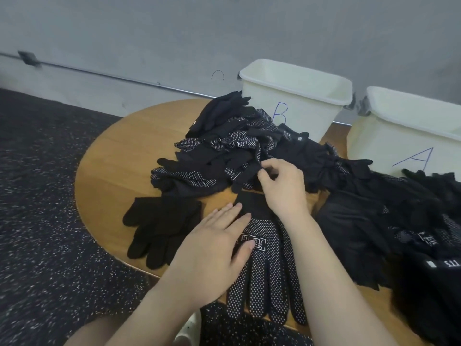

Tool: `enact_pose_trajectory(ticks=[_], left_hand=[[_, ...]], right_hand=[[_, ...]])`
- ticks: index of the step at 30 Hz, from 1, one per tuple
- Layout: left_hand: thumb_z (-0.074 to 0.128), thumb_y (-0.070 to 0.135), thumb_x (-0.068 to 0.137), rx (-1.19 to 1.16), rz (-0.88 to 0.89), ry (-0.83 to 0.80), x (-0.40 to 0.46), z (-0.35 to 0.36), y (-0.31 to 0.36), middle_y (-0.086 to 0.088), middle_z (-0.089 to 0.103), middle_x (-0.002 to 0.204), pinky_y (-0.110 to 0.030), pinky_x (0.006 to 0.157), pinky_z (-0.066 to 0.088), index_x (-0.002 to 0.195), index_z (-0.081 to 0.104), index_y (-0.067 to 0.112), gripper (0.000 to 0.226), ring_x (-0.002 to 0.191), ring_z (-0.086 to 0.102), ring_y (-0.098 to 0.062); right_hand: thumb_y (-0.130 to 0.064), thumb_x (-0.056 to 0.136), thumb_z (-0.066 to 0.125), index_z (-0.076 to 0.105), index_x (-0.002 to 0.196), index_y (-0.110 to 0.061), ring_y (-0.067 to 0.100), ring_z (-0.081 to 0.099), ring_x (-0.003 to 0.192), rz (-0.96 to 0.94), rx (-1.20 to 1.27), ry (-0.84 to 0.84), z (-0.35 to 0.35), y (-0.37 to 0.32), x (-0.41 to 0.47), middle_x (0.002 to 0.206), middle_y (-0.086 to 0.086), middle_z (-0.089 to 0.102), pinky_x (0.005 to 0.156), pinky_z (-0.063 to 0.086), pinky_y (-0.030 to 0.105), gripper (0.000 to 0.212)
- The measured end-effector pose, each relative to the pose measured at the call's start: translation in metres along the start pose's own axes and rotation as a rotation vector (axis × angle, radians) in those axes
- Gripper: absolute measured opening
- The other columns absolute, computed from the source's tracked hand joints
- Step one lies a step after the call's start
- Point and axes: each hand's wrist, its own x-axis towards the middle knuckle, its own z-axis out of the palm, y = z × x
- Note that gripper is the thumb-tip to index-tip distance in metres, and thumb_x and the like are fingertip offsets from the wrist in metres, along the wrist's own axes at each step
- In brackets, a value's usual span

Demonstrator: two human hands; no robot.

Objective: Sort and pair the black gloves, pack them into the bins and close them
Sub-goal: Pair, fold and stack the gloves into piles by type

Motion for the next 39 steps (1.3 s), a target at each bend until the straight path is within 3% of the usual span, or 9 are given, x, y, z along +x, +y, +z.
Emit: enact_pose_trajectory(ticks=[3, 8, 12, 16, 25, 29, 32, 34, 39], left_hand=[[0.027, 0.058, 0.106, -0.003, 0.006, -0.004, 0.0, 0.0, -0.002, 0.015, 0.012, 0.171, -0.018, 0.126, -0.004, 0.163, 0.023, 0.037, 0.061, 0.156, 0.003, 0.001], [0.028, 0.058, 0.106, -0.006, 0.006, -0.003, -0.001, 0.0, -0.002, 0.014, 0.013, 0.171, -0.02, 0.127, 0.0, 0.163, 0.024, 0.037, 0.06, 0.157, 0.004, 0.0], [0.029, 0.057, 0.106, -0.008, -0.006, -0.001, -0.001, 0.0, 0.0, 0.014, 0.014, 0.171, -0.021, 0.128, 0.0, 0.162, 0.025, 0.036, 0.06, 0.157, 0.005, 0.0], [0.036, 0.053, 0.107, -0.033, -0.03, 0.018, 0.0, 0.001, 0.005, 0.012, 0.02, 0.17, -0.025, 0.129, 0.001, 0.162, 0.028, 0.034, 0.058, 0.157, 0.008, -0.003], [0.063, 0.045, 0.097, -0.564, -0.139, 0.218, 0.002, -0.007, 0.032, 0.025, 0.049, 0.146, -0.025, 0.115, 0.034, 0.155, 0.034, 0.042, 0.065, 0.137, 0.037, 0.01], [0.071, 0.038, 0.095, -0.811, -0.116, 0.15, 0.004, -0.01, 0.043, 0.024, 0.062, 0.135, -0.033, 0.114, 0.042, 0.141, 0.053, 0.037, 0.05, 0.13, 0.052, 0.005], [0.071, 0.03, 0.096, -0.813, -0.096, 0.098, 0.005, -0.01, 0.048, 0.015, 0.072, 0.11, -0.038, 0.102, 0.05, 0.106, 0.069, 0.027, 0.011, 0.112, 0.065, -0.007], [0.072, 0.025, 0.095, -0.763, -0.084, 0.13, 0.003, -0.008, 0.052, 0.019, 0.067, 0.087, -0.029, 0.088, 0.05, 0.082, 0.061, 0.03, 0.018, 0.09, 0.064, -0.005], [0.072, 0.02, 0.092, -0.698, -0.077, 0.287, 0.005, -0.011, 0.057, 0.023, 0.059, 0.085, -0.011, 0.074, 0.036, 0.089, 0.07, 0.033, 0.014, 0.084, 0.053, -0.003]], right_hand=[[-0.014, 0.098, 0.061, 0.078, 0.109, -0.014, 0.016, 0.066, 0.106, 0.004, 0.046, 0.037, -0.005, -0.002, 0.0, 0.109, -0.005, 0.074, 0.098, 0.051, 0.034, 0.02], [-0.01, 0.095, 0.061, 0.077, 0.097, -0.025, 0.002, 0.071, 0.086, -0.015, 0.266, 0.126, -0.02, -0.007, -0.001, 0.086, -0.017, 0.074, 0.081, 0.056, 0.023, 0.023], [-0.011, 0.096, 0.062, 0.075, 0.088, -0.034, 0.001, 0.072, 0.084, -0.018, 0.537, 0.192, -0.042, -0.009, -0.004, 0.086, -0.014, 0.077, 0.074, 0.052, 0.016, 0.027], [-0.015, 0.096, 0.066, 0.079, 0.088, -0.032, 0.008, 0.073, 0.089, 0.004, 0.699, 0.234, -0.065, -0.012, -0.018, 0.093, -0.007, 0.079, 0.078, 0.055, 0.02, 0.022], [-0.011, 0.098, 0.065, 0.076, 0.095, -0.013, 0.013, 0.07, 0.084, 0.076, 0.982, 0.013, -0.1, -0.027, -0.072, 0.089, 0.002, 0.075, 0.074, 0.056, 0.024, 0.012], [-0.013, 0.101, 0.059, 0.076, 0.102, -0.01, 0.018, 0.073, 0.095, 0.109, 1.131, -0.108, -0.112, -0.022, -0.096, 0.103, 0.009, 0.076, 0.078, 0.06, 0.028, 0.017], [-0.012, 0.106, 0.053, 0.078, 0.102, -0.016, 0.021, 0.072, 0.101, 0.147, 1.136, -0.144, -0.121, -0.012, -0.108, 0.11, 0.011, 0.075, 0.086, 0.061, 0.035, 0.026], [-0.013, 0.105, 0.054, 0.079, 0.101, -0.019, 0.021, 0.072, 0.1, 0.181, 1.138, -0.14, -0.127, -0.005, -0.113, 0.11, 0.011, 0.075, 0.087, 0.061, 0.036, 0.026], [-0.017, 0.095, 0.063, 0.079, 0.099, -0.016, 0.014, 0.07, 0.097, 0.102, 1.076, -0.145, -0.138, 0.014, -0.127, 0.102, 0.006, 0.074, 0.085, 0.056, 0.023, 0.017]])
